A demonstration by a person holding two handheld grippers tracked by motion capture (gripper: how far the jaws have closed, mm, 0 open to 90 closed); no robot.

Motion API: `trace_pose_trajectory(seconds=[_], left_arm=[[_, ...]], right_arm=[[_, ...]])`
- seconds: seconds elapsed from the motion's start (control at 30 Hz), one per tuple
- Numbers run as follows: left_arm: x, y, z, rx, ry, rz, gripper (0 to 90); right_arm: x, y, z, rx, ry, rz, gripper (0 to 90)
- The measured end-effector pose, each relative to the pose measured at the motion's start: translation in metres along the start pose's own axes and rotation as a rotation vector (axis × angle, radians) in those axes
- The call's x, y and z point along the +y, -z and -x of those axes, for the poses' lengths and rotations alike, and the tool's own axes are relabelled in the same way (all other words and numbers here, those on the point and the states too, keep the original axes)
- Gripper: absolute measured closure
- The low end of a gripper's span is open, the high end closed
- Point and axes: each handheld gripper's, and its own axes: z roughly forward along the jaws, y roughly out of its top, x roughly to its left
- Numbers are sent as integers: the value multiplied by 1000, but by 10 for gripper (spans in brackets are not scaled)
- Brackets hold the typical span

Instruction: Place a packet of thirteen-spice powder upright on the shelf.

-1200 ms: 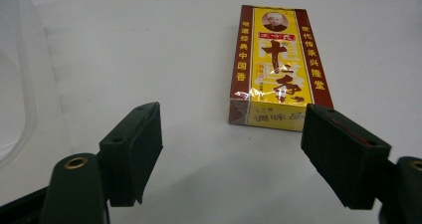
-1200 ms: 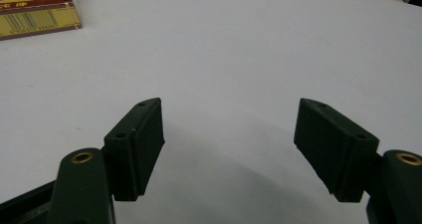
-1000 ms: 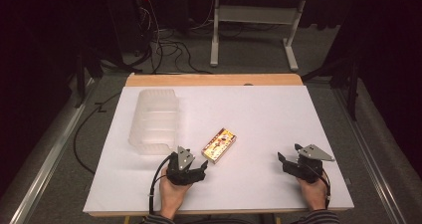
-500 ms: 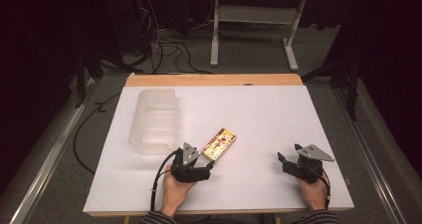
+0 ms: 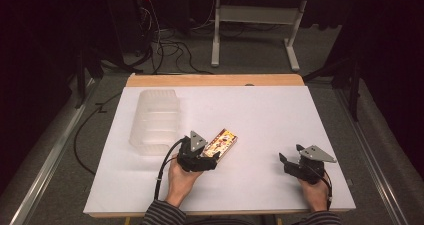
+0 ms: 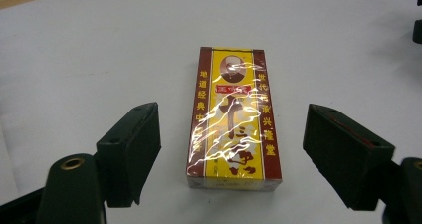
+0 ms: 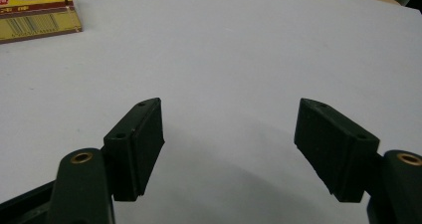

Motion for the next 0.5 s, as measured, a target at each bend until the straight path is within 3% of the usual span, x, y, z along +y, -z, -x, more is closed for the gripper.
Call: trace_pose_trajectory(seconds=[0.5], left_arm=[[21, -24, 0, -26, -1, -60, 217]], right_arm=[[0, 0, 0, 0, 2, 0, 276]])
